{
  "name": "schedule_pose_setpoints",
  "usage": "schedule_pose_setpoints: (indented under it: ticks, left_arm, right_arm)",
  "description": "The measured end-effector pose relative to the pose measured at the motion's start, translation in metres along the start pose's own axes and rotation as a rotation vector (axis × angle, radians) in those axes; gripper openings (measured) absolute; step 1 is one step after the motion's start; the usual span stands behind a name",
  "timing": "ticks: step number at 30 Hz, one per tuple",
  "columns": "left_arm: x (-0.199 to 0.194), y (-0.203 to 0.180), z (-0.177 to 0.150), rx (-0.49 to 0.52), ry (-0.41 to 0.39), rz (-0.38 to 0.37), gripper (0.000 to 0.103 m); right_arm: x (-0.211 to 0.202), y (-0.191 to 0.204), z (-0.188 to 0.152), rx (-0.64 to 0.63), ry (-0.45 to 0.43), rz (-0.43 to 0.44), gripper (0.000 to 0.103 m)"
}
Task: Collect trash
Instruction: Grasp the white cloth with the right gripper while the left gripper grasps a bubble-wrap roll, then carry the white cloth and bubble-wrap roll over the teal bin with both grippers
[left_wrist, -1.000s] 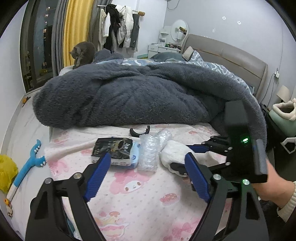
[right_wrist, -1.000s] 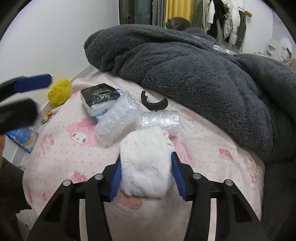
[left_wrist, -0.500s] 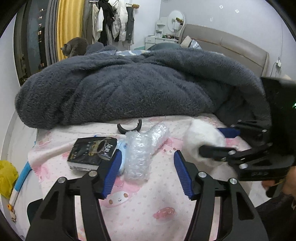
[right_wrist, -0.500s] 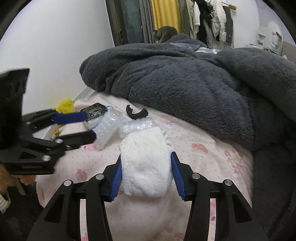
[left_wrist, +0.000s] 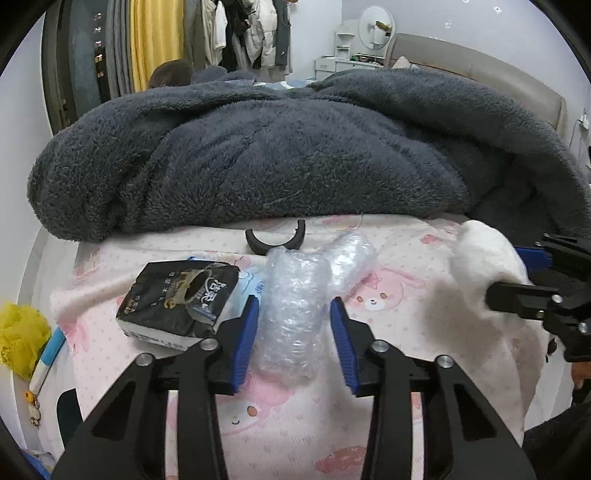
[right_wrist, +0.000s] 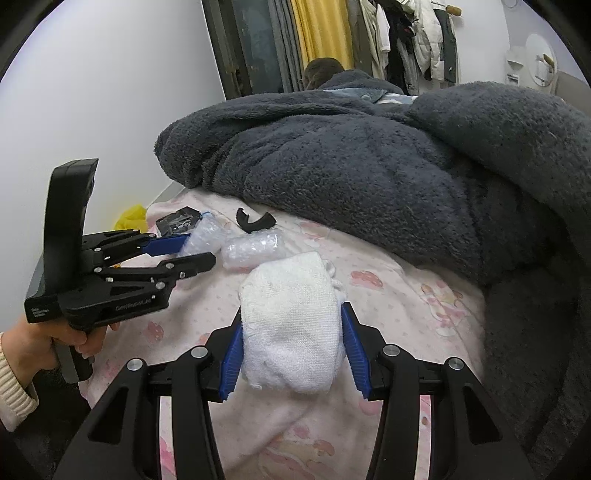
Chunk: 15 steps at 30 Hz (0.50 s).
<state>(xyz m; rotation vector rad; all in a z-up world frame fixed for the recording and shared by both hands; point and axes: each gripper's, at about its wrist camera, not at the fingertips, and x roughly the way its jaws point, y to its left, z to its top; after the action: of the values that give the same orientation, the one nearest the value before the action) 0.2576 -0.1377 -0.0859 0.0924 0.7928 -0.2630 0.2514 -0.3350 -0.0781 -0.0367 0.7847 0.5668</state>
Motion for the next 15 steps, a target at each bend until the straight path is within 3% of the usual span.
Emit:
schedule_pose_setpoints:
  ticks: [15]
  left_arm:
    - [-0.023,-0.003,0.005,-0.048,-0.081,-0.056,0.036]
  right_arm:
    - [-0.007,-0.002,0.005,0.024,-0.038,0.038,0.05]
